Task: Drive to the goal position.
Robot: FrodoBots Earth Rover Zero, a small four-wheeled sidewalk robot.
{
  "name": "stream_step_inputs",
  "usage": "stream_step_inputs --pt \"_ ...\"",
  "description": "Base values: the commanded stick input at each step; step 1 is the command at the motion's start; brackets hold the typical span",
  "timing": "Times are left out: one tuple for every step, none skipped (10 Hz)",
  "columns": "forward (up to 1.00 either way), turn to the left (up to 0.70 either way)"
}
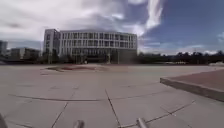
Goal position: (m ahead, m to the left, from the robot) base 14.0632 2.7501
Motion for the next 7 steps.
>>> stream_step_inputs --pt "1.00 0.00" --pt "1.00 0.00" --pt "1.00 0.00" --pt "1.00 0.00" --pt "1.00 0.00" --pt "1.00 0.00" --pt "1.00 0.00"
